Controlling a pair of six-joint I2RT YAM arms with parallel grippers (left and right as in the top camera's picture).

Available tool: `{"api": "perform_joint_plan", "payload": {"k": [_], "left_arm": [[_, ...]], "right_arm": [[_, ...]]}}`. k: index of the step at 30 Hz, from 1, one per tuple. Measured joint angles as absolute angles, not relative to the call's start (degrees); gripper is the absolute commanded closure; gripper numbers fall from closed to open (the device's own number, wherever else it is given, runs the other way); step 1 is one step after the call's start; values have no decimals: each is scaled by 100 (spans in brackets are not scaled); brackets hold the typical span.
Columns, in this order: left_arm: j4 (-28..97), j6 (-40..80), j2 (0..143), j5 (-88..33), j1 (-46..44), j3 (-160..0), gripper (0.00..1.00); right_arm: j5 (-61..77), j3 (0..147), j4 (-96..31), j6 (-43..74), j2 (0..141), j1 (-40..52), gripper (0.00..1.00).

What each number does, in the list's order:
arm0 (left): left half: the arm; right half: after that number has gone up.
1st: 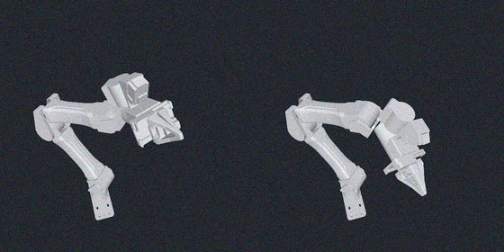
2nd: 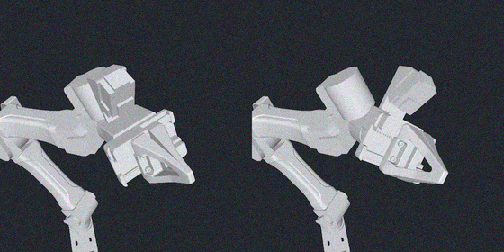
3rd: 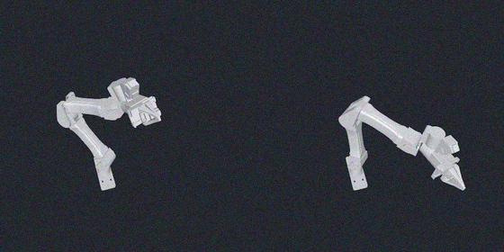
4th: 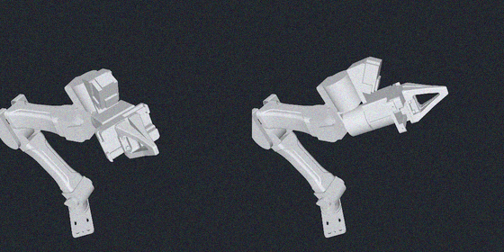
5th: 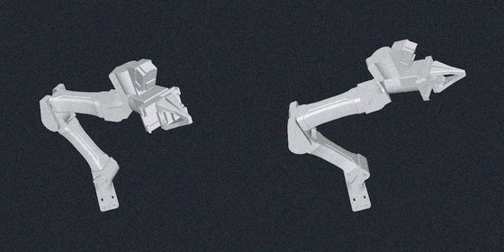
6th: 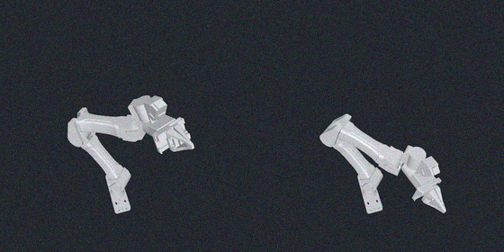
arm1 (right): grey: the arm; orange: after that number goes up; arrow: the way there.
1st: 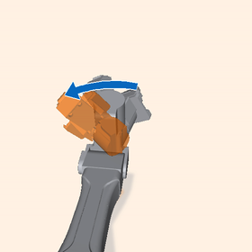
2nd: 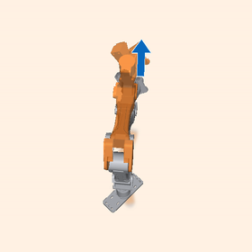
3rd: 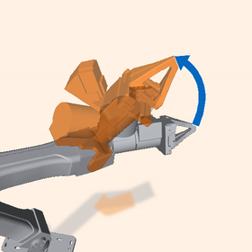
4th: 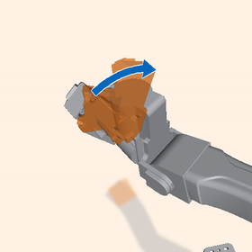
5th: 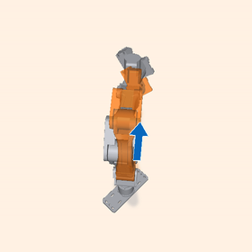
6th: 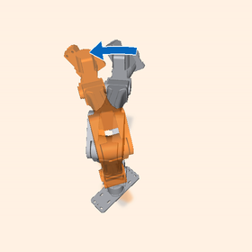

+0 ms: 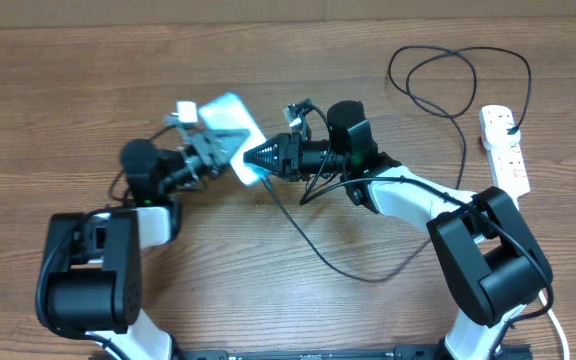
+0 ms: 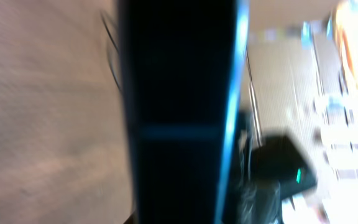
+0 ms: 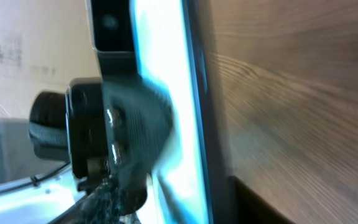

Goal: Plug charger to phone and switch on socket
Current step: 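Open the right gripper and pull it away from the plug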

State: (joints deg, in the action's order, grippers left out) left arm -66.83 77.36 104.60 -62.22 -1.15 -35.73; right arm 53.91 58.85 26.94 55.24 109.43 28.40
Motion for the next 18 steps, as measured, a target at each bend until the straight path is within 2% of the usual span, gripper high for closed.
{"api": "perform_joint_plan", "payload": {"k": [7,12,18], "left_arm": [[-6685,7738,10460,-6499,-167,-3551,96],[-6685,7734,10460,-6499,-148,-3551,96],[-6523,7607,10460,-6501,-148,-3548,96]], "right_arm": [[5935,5894,2462,4871,10779,2132,0],[6020,5905,1205,4003,9891,1350,0],[5356,5964,-1271,2482,8466,856,0]]}}
